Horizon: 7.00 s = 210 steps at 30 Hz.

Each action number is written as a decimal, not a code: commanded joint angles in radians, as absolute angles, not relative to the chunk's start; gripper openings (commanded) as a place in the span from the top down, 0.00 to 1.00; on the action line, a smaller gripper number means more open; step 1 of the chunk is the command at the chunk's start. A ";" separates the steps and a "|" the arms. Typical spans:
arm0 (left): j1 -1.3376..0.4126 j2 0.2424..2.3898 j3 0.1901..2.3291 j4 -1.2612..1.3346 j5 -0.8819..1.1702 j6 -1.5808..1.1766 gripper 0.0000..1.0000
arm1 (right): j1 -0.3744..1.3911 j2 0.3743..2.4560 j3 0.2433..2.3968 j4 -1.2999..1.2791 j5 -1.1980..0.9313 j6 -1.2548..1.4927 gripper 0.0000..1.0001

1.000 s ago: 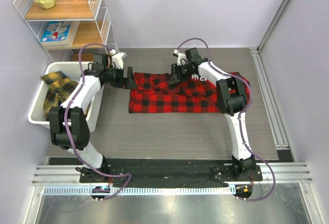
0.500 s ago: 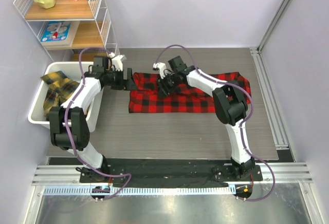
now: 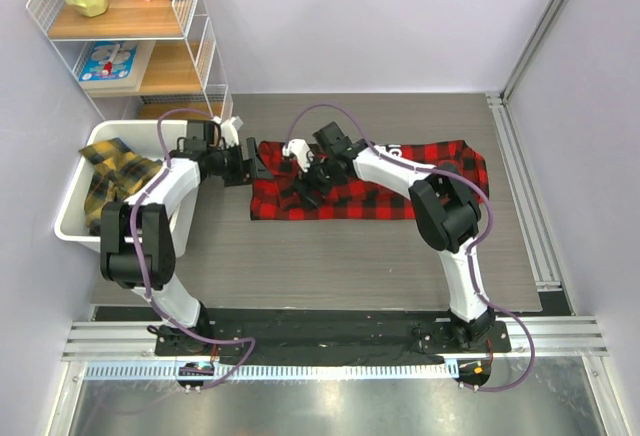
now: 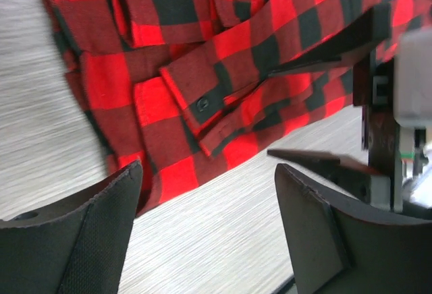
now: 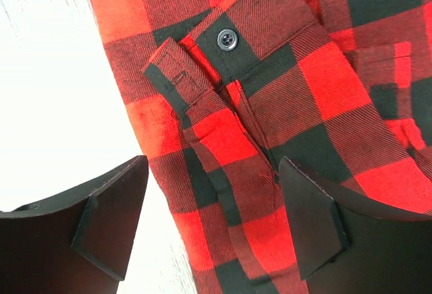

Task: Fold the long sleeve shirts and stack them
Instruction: Fold the shirt

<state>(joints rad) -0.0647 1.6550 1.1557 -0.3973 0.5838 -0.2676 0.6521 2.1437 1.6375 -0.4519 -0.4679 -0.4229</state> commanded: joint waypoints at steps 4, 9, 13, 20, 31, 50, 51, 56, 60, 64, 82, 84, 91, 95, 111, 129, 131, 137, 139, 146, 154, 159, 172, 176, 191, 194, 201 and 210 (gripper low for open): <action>-0.110 1.762 1.160 -0.242 0.666 -0.439 0.28 | 0.571 2.028 1.721 -0.495 -0.551 -0.324 0.15; -0.143 1.822 1.181 -0.255 0.614 -0.463 0.39 | 0.428 2.025 1.819 -0.610 -0.594 -0.278 0.15; -0.149 1.873 1.210 -0.268 0.597 -0.457 0.42 | 0.309 2.003 1.804 -0.736 -0.574 -0.302 0.16; -0.190 1.957 1.288 -0.347 0.574 -0.368 0.44 | 0.114 1.976 1.692 -0.839 -0.577 -0.302 0.22; -0.206 1.938 1.344 -0.396 0.539 -0.328 0.70 | -0.029 1.939 1.612 -0.890 -0.502 -0.299 0.28; -0.215 1.836 1.361 -0.528 0.374 -0.026 0.32 | -0.017 2.150 1.675 -0.805 -0.063 -0.273 0.54; -0.215 1.783 1.352 -0.514 0.427 -0.009 0.25 | -0.017 2.179 1.710 -0.808 -0.042 -0.299 0.54; -0.215 1.704 1.338 -0.532 0.500 0.176 0.00 | 0.000 2.439 2.102 -0.796 -0.005 -0.388 0.49; -0.242 1.768 1.438 -0.538 0.511 0.390 0.00 | 0.061 2.582 2.451 -0.859 -0.008 -0.483 0.41; -0.322 1.975 1.703 -0.615 0.408 0.549 0.06 | 0.069 2.436 2.323 -0.747 -0.015 -0.466 0.31; -0.500 2.035 1.473 -0.946 0.325 0.897 0.41 | -0.024 2.068 1.952 -0.848 -0.202 -0.189 0.09; -0.666 1.987 1.418 -1.026 0.363 0.856 0.42 | -0.029 2.060 1.910 -0.851 -0.204 -0.201 0.10; -0.858 1.847 1.410 -0.907 0.440 0.508 0.35 | 0.000 2.160 1.891 -0.853 -0.279 -0.222 0.13; -0.692 1.746 1.416 -0.830 0.570 0.411 0.21 | 0.070 2.278 1.953 -0.835 -0.249 -0.255 0.22; -0.316 1.598 1.451 -0.771 0.485 0.140 0.00 | 0.224 2.623 2.444 -0.701 -0.009 -0.333 0.27; -0.555 2.126 1.787 -0.765 0.480 0.290 0.13 | 0.089 2.073 1.879 -0.839 -0.530 -0.285 0.40; -0.554 2.173 1.831 -0.796 0.474 0.337 0.19 | 0.087 2.042 1.774 -0.833 -0.590 -0.278 0.42; -0.526 2.270 1.853 -0.871 0.390 0.439 0.27 | 0.090 1.980 1.567 -0.779 -0.643 -0.284 0.55; -0.500 2.264 1.829 -0.873 0.382 0.451 0.28 | 0.098 2.002 1.533 -0.741 -0.640 -0.279 0.58; -0.480 2.240 1.792 -0.876 0.365 0.483 0.30 | 0.136 2.150 1.589 -0.650 -0.624 -0.215 0.64; -0.445 2.085 1.779 -0.873 0.508 0.477 0.19 | 0.138 1.955 1.605 -0.692 -0.699 -0.215 0.54; -0.503 1.950 1.684 -0.845 0.560 0.486 0.15 | 0.124 1.786 1.500 -0.732 -0.660 -0.383 0.51; -0.661 2.075 1.554 -0.770 0.422 0.538 0.36 | 0.110 1.479 1.226 -0.460 -0.512 -0.427 0.31; -0.661 2.100 1.500 -0.775 0.319 0.610 0.37 | 0.113 1.450 1.275 -0.404 -0.491 -0.346 0.19; -0.604 1.720 1.439 -0.760 0.532 0.614 0.00 | 0.109 1.385 1.338 -0.455 -0.468 -0.543 0.00; -0.604 1.565 1.362 -0.651 0.535 0.588 0.00 | 0.109 1.245 1.168 -0.428 -0.572 -0.696 0.00; -0.614 1.531 1.206 -0.804 0.705 0.691 0.00 | 0.241 1.043 0.814 -0.557 -0.695 -1.044 0.00; -0.736 1.218 0.707 -0.327 0.537 0.794 0.00 | 0.322 0.985 0.557 -0.695 -0.721 -1.397 0.06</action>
